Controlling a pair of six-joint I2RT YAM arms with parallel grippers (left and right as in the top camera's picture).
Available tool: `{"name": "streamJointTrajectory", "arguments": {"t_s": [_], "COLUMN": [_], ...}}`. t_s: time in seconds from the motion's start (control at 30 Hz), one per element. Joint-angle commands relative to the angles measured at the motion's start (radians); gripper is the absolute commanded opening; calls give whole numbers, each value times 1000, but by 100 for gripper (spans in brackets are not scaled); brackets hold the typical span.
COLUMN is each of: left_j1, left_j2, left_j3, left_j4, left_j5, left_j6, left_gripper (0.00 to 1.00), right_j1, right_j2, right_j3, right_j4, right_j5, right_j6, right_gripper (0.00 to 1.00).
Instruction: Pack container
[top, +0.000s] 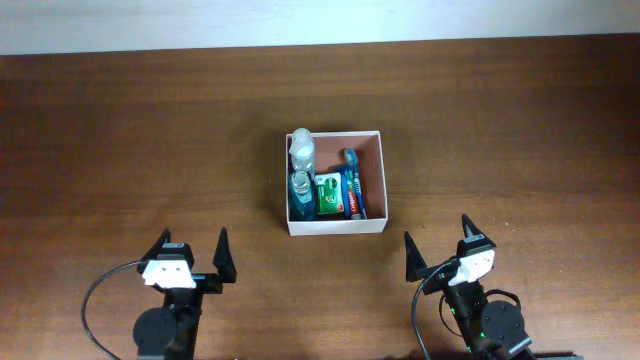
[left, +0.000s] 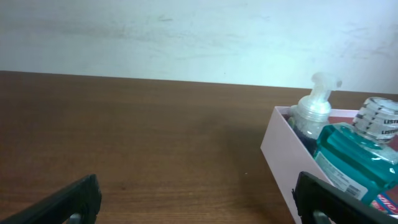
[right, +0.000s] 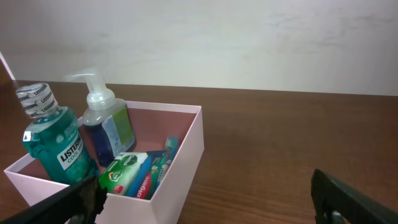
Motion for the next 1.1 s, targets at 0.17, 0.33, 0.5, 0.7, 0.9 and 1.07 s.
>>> {"name": "streamJointTrajectory", "arguments": {"t_s": [0.17,0.33,0.5,0.7,0.9,1.07], "left_j1": [6,6,6,6,6,6], "left_j2": [-11,-11,-11,-11,-11,-11], "left_j3": [-10,-10,-10,-10,-10,-10], "left_j4": [4,4,4,4,4,4], "left_j5": [18,18,18,18,18,18], "left_j6": [-9,-9,-9,-9,-9,-9], "left_gripper": [100,99,99,99,99,99], "right_j1": [-4,-4,-4,-4,-116,-256], "right_j2": [-4,-4,-4,-4,-5,-4], "right_j3": [-9,-9,-9,-9,-9,-9], "right_j4": [-2,-2,-2,-1,-2,-1], "right_j5": [15,15,15,15,15,15], "right_j6": [7,7,7,7,7,7], "right_gripper": [98,98,98,99,98,98]}}
